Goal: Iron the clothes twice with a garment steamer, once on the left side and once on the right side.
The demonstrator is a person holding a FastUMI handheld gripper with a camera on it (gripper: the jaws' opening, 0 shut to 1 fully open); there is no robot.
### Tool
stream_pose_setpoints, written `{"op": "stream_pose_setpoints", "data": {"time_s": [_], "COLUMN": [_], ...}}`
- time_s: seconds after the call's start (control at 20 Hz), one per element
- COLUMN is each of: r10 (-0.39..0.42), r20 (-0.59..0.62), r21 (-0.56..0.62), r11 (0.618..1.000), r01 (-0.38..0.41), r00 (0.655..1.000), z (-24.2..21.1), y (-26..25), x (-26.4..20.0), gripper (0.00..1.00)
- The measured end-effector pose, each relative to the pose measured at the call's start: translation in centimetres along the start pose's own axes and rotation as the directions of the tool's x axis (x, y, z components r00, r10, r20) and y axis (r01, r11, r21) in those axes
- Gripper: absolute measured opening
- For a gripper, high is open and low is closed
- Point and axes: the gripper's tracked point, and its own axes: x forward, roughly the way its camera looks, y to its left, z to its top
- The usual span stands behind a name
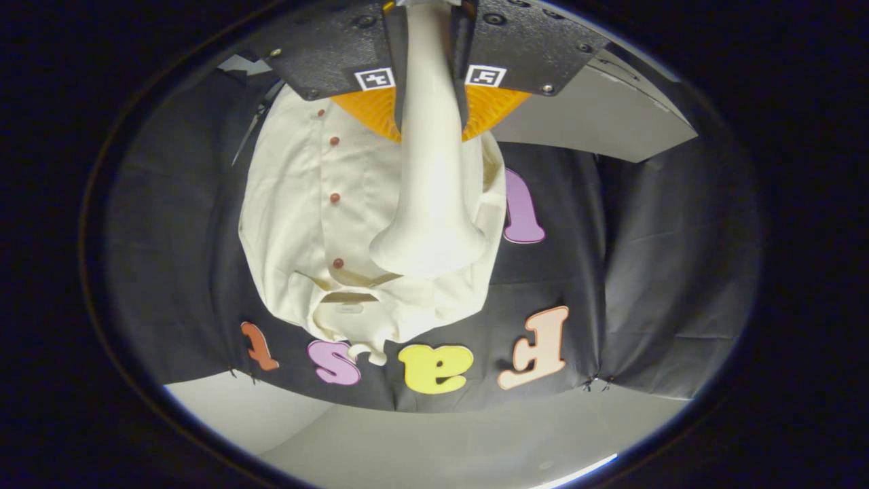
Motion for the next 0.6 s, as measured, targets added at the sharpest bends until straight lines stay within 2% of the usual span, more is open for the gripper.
{"op": "stream_pose_setpoints", "data": {"time_s": [0.2, 0.45, 0.6], "r10": [0.016, 0.039, 0.038], "r20": [-0.02, 0.005, -0.017], "r21": [0.057, 0.049, 0.041], "r11": [0.998, 0.998, 0.998], "r01": [-0.015, -0.039, -0.037], "r00": [1.0, 0.999, 0.999], "z": [-1.1, -2.2, -4.4], "y": [-1.5, -1.9, -2.3], "x": [3.5, 4.2, 4.1], "gripper": [0.24, 0.24, 0.24]}}
